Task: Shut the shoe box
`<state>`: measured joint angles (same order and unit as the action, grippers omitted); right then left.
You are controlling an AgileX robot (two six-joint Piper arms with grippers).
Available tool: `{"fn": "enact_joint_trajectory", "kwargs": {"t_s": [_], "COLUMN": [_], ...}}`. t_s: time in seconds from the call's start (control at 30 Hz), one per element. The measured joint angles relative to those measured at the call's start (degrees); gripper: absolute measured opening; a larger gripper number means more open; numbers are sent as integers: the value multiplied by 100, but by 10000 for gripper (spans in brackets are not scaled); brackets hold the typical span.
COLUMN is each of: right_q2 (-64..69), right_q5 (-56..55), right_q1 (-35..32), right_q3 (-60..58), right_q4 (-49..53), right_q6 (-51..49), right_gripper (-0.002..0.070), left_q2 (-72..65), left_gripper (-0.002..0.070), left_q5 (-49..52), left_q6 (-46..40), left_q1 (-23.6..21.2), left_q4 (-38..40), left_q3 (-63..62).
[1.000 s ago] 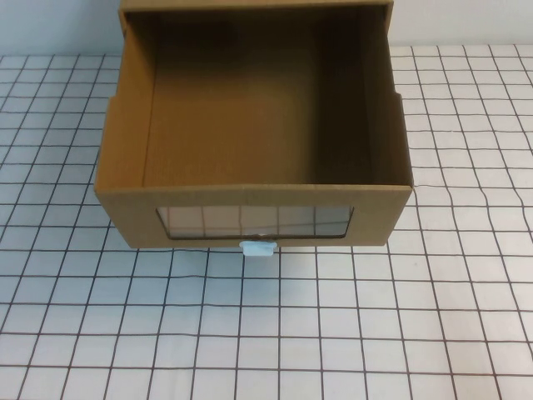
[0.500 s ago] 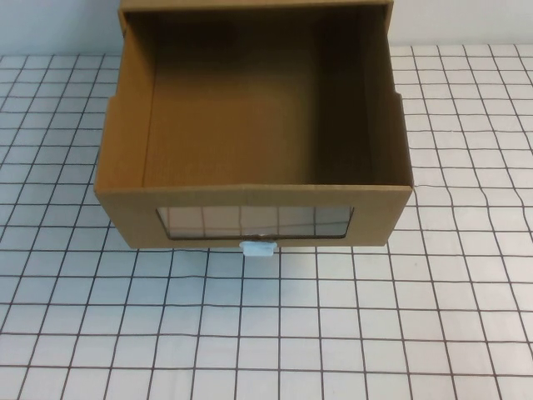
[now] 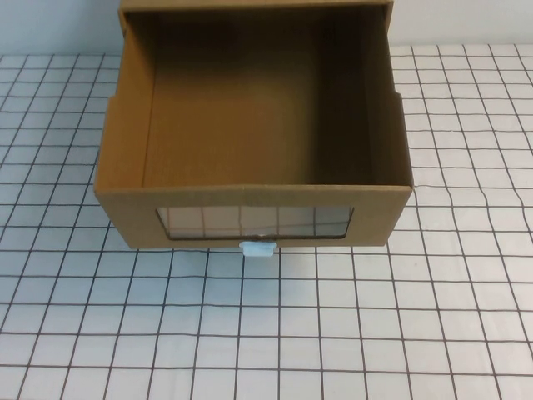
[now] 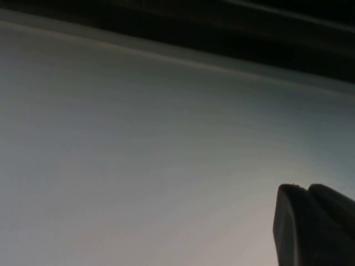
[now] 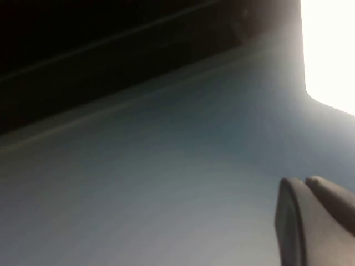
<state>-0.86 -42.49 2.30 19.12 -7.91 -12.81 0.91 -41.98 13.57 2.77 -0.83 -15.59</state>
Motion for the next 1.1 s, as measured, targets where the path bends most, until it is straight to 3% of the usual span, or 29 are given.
{"fn": "enact_joint_trajectory", "kwargs": {"t_s": [0.17, 0.4, 0.5, 0.7, 0.83, 1.1], "right_q2": [326, 1473, 1997, 3439, 4224, 4803], "right_q5": [415, 925, 1774, 4663, 6255, 6932], "right_q1": [0, 0, 0, 0, 0, 0], "right_q3": [1297, 2603, 3344, 4807, 5401, 5240], "right_q4": [62, 75, 89, 150, 162, 183], "right_q6": [-155, -133, -115, 276, 428, 926], "right_gripper": [-13, -14, -14, -13, -14, -13], "left_q2": [-543, -2015, -2705, -4205, -4889, -5660], "left_gripper": [-5, -5, -5, -5, -5, -5], "left_q5": [586, 1977, 3043, 5614, 6460, 7384], "left_q6": [0, 0, 0, 0, 0, 0], "left_q1": [0, 0, 0, 0, 0, 0], "left_q4": [479, 537, 525, 370, 83, -5], "left_q3": [-1163, -2875, -3822, -5460, -5865, -5890]}}
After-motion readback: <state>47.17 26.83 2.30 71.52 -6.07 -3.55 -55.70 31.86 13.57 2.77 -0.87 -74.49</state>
